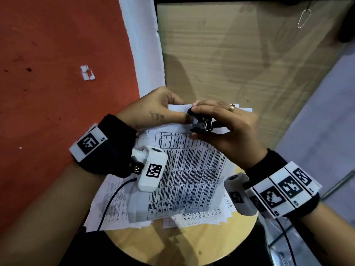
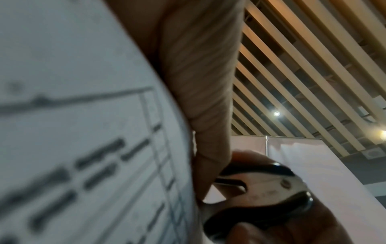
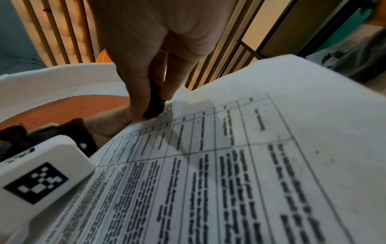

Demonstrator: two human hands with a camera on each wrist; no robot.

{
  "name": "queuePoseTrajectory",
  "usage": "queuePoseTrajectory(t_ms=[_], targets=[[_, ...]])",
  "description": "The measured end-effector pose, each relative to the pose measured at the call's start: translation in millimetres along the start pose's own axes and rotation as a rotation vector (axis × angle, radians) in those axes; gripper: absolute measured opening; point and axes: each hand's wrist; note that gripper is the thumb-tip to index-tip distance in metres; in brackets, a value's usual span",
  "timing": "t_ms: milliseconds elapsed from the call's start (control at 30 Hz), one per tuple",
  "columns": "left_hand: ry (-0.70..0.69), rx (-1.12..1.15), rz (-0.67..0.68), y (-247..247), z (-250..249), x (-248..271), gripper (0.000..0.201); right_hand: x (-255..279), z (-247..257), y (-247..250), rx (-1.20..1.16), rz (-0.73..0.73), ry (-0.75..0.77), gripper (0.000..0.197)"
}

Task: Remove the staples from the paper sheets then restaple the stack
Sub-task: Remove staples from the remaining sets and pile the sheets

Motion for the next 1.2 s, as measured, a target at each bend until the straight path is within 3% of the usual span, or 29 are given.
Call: queuePoseTrajectory(t_ms=[233,433,800,933,1100,1200], targets=[[-0.011,-0.04,-0.025,0.2,2.6,-1.7,0.02,-0.9,-5.3,1.5,0.006,0.059,0.014,0.034],[-0.001,0.001,0.017,0.4,-0.7,-3.4,0.002,-1.0,-5.1,3.5,0.006,0.043,-0.003,0.034],[-0.013,0.031,0.057,1.5,-0.8,-2.7,0.008,-5.4,-1.0,0.9,0.101,-0.019,0.026,0.025],[-0.016,0.024,0.058,3.4,-1.1,-2.7,0.019,-6.6,0.7,0.1,0.121,-0.045,-0.011,0.022],[-0.006,0.082,0.026,5.7,2.7,-1.1,0.019,-5.2,-1.2,2.4,-0.052,-0.03,-0.097,0.036],[0.007,0.098,-0.002,4.5,5.9,2.1,0.011,0.3,-2.3,4.9,-0.273,-0.111,-0.26,0.038]])
Point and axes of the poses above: each hand's wrist, its own x-axis away from the middle knuckle, its own y-axis out of the back of the hand, z = x × y
